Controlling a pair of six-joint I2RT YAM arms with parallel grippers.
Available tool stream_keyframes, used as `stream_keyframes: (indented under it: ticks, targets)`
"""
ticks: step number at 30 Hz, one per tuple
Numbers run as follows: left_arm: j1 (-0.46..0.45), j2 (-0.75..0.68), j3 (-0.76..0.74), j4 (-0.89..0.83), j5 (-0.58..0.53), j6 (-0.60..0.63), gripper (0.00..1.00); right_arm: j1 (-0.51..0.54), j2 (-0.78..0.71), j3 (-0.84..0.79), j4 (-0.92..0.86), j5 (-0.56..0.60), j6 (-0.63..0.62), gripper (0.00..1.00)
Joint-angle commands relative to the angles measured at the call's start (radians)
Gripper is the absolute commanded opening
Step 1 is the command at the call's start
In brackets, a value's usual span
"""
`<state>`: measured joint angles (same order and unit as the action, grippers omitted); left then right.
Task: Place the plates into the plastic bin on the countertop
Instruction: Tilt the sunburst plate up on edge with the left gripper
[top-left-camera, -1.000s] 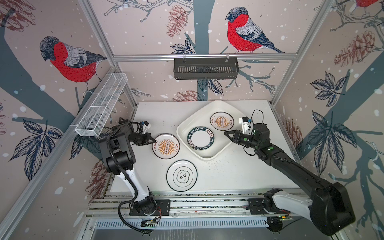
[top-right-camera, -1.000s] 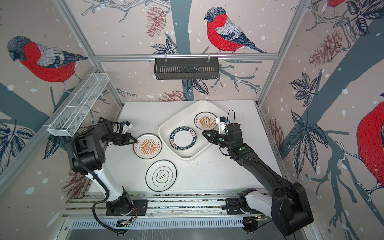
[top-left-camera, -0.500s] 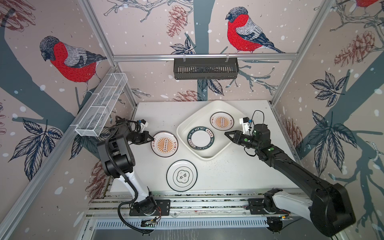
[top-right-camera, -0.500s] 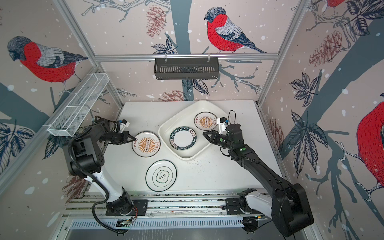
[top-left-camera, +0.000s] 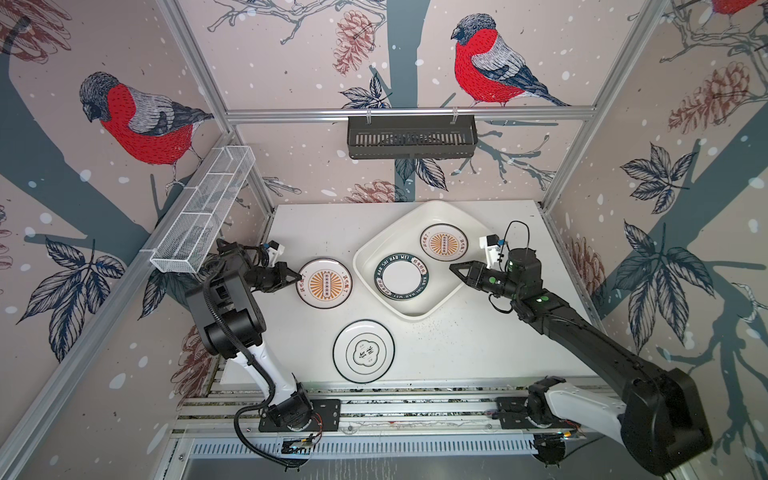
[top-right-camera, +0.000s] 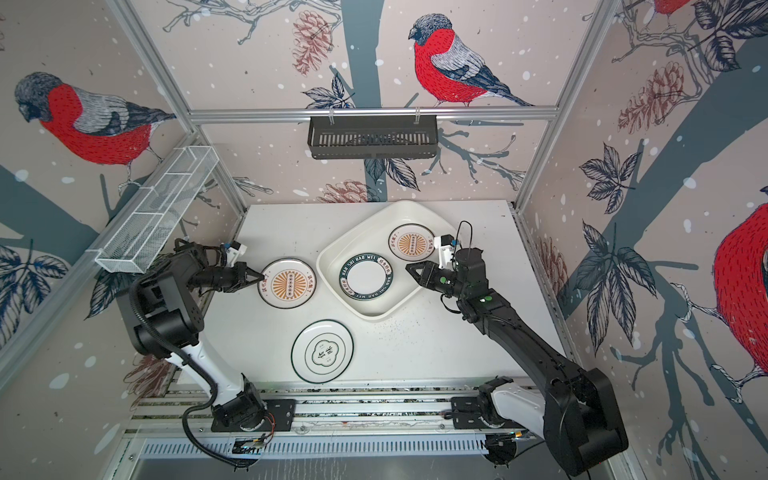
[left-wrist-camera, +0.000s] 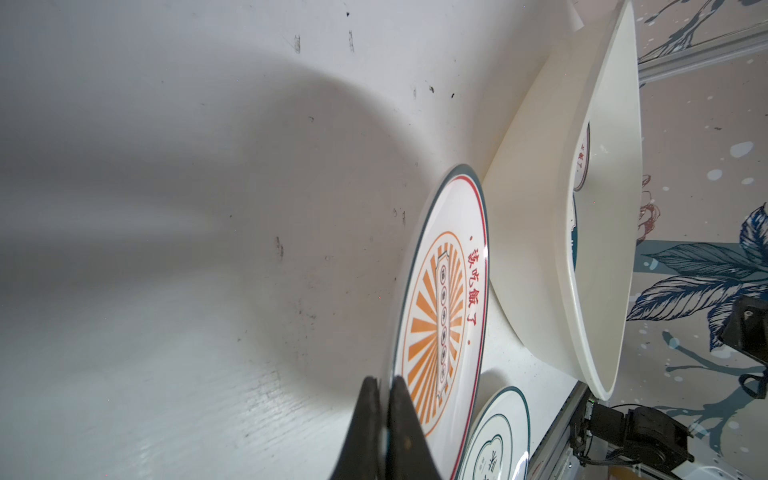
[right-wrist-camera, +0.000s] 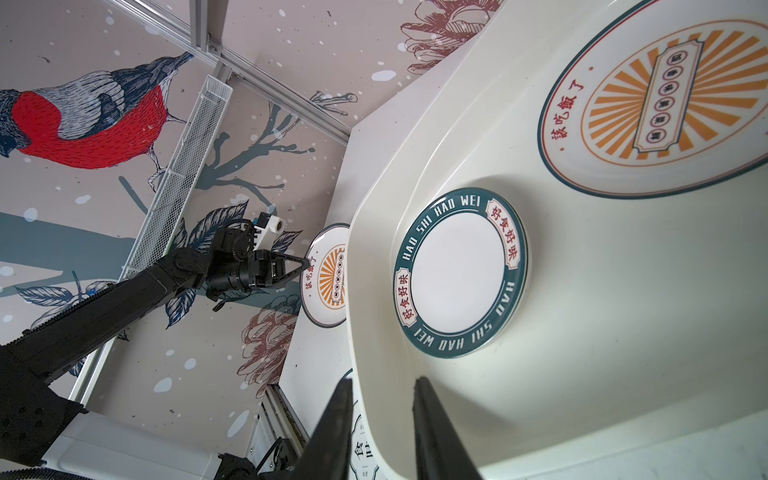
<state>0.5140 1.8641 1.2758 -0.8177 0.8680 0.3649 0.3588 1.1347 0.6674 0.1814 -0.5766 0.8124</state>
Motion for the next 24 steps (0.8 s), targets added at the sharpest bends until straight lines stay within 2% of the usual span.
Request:
stream_keyframes:
  ticks: [1, 15, 24]
  targets:
    - [0.013, -0.015, -0.014, -0.006, 0.098, -0.028, 0.00, 0.001, 0.003, 0.007, 0.030, -0.011, -0.002, 0.27]
    - [0.085, -0.125, -0.088, 0.077, 0.146, -0.159, 0.00, -0.001, 0.007, 0.014, 0.028, -0.019, -0.005, 0.27]
    - [0.089, -0.187, -0.095, 0.108, 0.182, -0.209, 0.00, -0.001, 0.009, 0.027, 0.023, -0.026, -0.009, 0.27]
